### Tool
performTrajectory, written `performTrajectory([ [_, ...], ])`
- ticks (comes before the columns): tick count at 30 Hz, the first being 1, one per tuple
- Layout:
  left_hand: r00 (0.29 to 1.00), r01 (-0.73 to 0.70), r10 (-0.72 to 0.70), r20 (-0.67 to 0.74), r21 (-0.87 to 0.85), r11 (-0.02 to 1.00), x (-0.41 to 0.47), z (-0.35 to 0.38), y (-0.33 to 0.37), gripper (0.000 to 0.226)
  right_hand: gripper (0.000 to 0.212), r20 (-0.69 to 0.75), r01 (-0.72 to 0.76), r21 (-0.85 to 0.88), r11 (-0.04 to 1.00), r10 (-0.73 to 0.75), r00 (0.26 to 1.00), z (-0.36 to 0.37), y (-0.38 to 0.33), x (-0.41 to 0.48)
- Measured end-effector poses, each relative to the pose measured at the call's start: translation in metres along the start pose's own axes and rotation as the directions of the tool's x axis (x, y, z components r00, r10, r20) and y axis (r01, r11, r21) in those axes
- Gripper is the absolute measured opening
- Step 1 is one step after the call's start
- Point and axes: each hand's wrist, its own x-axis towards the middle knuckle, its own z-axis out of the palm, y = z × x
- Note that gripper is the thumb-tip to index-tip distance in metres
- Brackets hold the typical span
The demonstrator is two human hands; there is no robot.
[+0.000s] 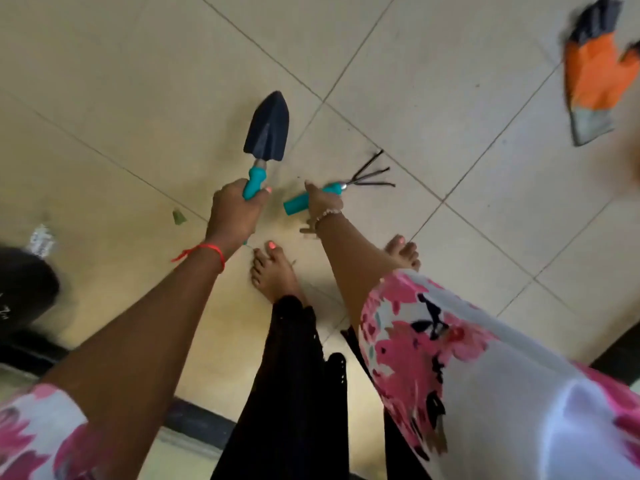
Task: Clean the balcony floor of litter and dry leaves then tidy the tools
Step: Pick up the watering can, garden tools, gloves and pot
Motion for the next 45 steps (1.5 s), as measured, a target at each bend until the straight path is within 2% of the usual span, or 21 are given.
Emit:
performTrajectory([
  [1, 1.0, -0.004, 0.003, 0.012, 0.027, 1.0, 0.003, 0.002, -0.005, 0.024, 0.05, 0.001, 0.022, -0.001, 1.0, -0.022, 1.0, 0.001, 0.001, 0.025],
  [2, 1.0, -0.008, 0.007, 0.018, 0.05, 0.999, 0.004, 0.002, -0.008, 0.022, 0.044, 0.003, 0.065, -0.075, 0.995, -0.065, 0.998, 0.002, 0.009, 0.055],
  [5, 0.999, -0.03, 0.027, 0.029, 0.116, 0.993, -0.003, -0.004, -0.007, 0.021, 0.048, 0.033, -0.062, 0.015, 0.998, 0.062, 0.998, -0.008, 0.014, 0.115],
  [7, 0.999, -0.03, 0.026, 0.03, 0.135, 0.99, -0.018, -0.006, 0.004, 0.022, 0.02, 0.04, -0.031, 0.134, 0.99, 0.026, 0.999, -0.028, 0.006, 0.071],
  [8, 0.999, -0.023, 0.019, 0.032, 0.128, 0.991, -0.03, -0.006, 0.014, 0.022, 0.012, 0.079, -0.043, 0.189, 0.981, 0.029, 0.996, -0.046, -0.007, 0.02],
  [9, 0.999, -0.01, 0.006, 0.033, 0.113, 0.994, -0.041, -0.004, 0.025, 0.021, 0.011, 0.084, -0.038, 0.271, 0.962, 0.015, 0.996, -0.063, -0.017, -0.018],
  [10, 0.999, -0.002, -0.002, 0.039, 0.099, 0.995, -0.053, -0.001, 0.036, 0.021, 0.014, 0.128, -0.071, 0.26, 0.963, 0.038, 0.991, -0.076, -0.017, -0.046],
  [12, 0.997, -0.015, 0.007, 0.074, 0.115, 0.993, -0.085, 0.009, 0.071, 0.023, 0.019, 0.098, -0.032, 0.237, 0.971, 0.009, 0.995, -0.113, -0.017, -0.064],
  [16, 0.981, -0.126, 0.1, 0.167, 0.152, 0.98, -0.145, 0.041, 0.154, 0.022, 0.025, 0.027, 0.088, 0.271, 0.958, -0.099, 0.995, -0.206, -0.021, -0.125],
  [19, 0.96, -0.225, 0.188, 0.207, 0.169, 0.96, -0.191, 0.078, 0.221, 0.019, 0.023, -0.007, 0.133, 0.395, 0.909, -0.142, 0.99, -0.285, -0.023, -0.163],
  [22, 0.911, -0.335, 0.282, 0.3, 0.143, 0.931, -0.238, 0.122, 0.28, 0.024, 0.004, -0.088, 0.266, 0.417, 0.869, -0.253, 0.964, -0.364, -0.025, -0.205],
  [25, 0.852, -0.424, 0.367, 0.373, 0.081, 0.902, -0.277, 0.165, 0.33, 0.031, 0.018, -0.155, 0.368, 0.488, 0.791, -0.336, 0.929, -0.43, -0.024, -0.228],
  [29, 0.806, -0.435, 0.422, 0.416, -0.07, 0.898, -0.327, 0.239, 0.393, 0.025, 0.016, -0.338, 0.484, 0.519, 0.705, -0.35, 0.873, -0.521, -0.021, -0.233],
  [33, 0.766, -0.429, 0.439, 0.469, -0.134, 0.893, -0.361, 0.315, 0.442, 0.016, 0.014, -0.523, 0.556, 0.466, 0.689, -0.292, 0.801, -0.604, -0.013, -0.221],
  [36, 0.744, -0.429, 0.421, 0.519, -0.112, 0.896, -0.374, 0.37, 0.47, 0.017, 0.008, -0.532, 0.517, 0.544, 0.661, -0.205, 0.822, -0.661, -0.01, -0.205],
  [38, 0.742, -0.415, 0.381, 0.552, -0.069, 0.907, -0.38, 0.41, 0.487, 0.018, 0.011, -0.515, 0.48, 0.587, 0.652, -0.157, 0.843, -0.697, -0.011, -0.189],
  [43, 0.782, -0.281, 0.183, 0.596, 0.075, 0.957, -0.372, 0.508, 0.52, 0.015, 0.007, -0.447, 0.401, 0.639, 0.657, -0.109, 0.888, -0.777, -0.016, -0.124],
  [45, 0.799, -0.268, 0.146, 0.584, 0.127, 0.955, -0.36, 0.543, 0.528, 0.022, 0.008, -0.434, 0.382, 0.614, 0.69, -0.109, 0.894, -0.798, -0.019, -0.092],
])
